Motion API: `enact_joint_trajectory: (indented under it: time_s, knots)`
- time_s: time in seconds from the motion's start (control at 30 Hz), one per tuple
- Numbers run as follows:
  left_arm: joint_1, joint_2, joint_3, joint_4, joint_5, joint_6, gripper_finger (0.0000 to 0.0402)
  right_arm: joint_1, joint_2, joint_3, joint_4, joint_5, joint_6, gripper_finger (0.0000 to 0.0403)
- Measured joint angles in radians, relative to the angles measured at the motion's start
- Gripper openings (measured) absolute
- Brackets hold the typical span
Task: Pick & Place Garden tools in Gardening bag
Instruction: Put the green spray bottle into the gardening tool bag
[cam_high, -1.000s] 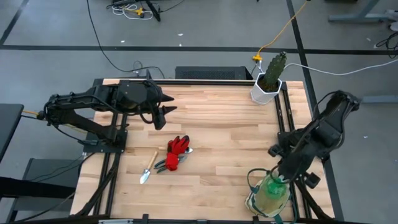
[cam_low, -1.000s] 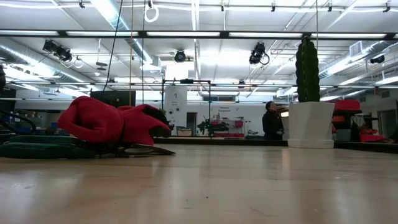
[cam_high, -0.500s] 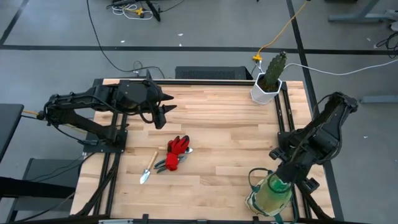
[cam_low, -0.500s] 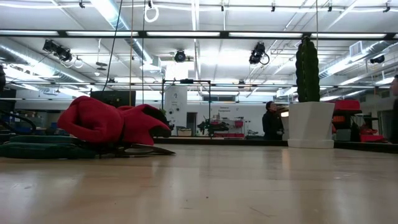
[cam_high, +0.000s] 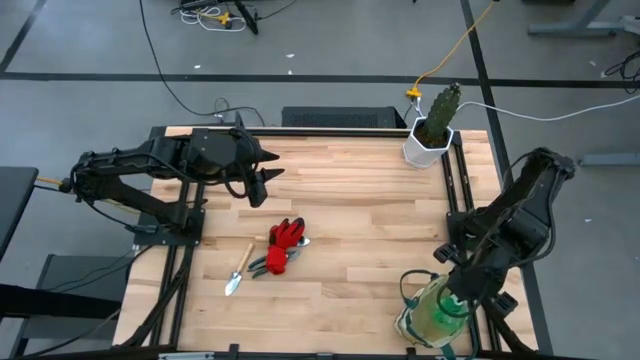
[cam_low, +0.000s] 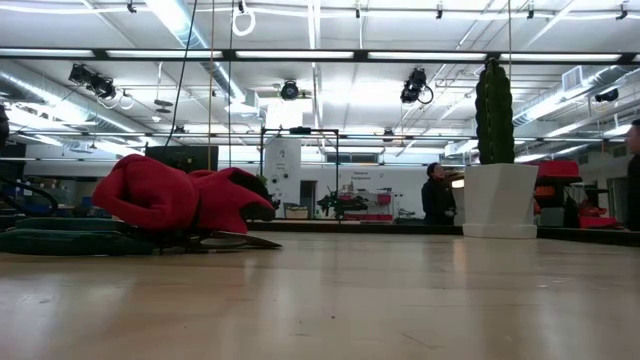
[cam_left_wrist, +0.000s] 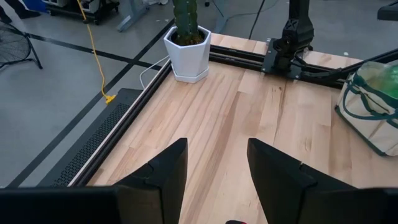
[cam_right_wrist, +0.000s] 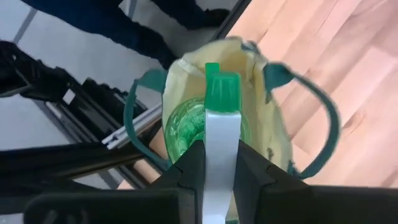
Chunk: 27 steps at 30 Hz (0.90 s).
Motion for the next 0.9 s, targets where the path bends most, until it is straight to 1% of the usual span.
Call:
enact_joint_trajectory:
  time_s: [0.17,0.43,0.7,0.9]
  knots:
    - [0.0,0.0,0.0,0.0,0.0,0.0,0.0174,0.0,0.049,0.089,-0.051,0.051,-0.038,0.0057]
    - [0.0,0.0,0.0,0.0,0.0,0.0,0.0174,0.001,0.148,0.183,-0.105,0.069,-0.083,0.0057]
    - [0.0,0.0,0.0,0.0,-0.004,-0.041,0.0174,0.001,0.259,0.265,-0.103,0.107,-0.071,0.0057]
    - [0.0,0.0,0.0,0.0,-0.011,-0.041,0.0174,0.001,0.341,0.304,-0.105,0.109,-0.044,0.0057]
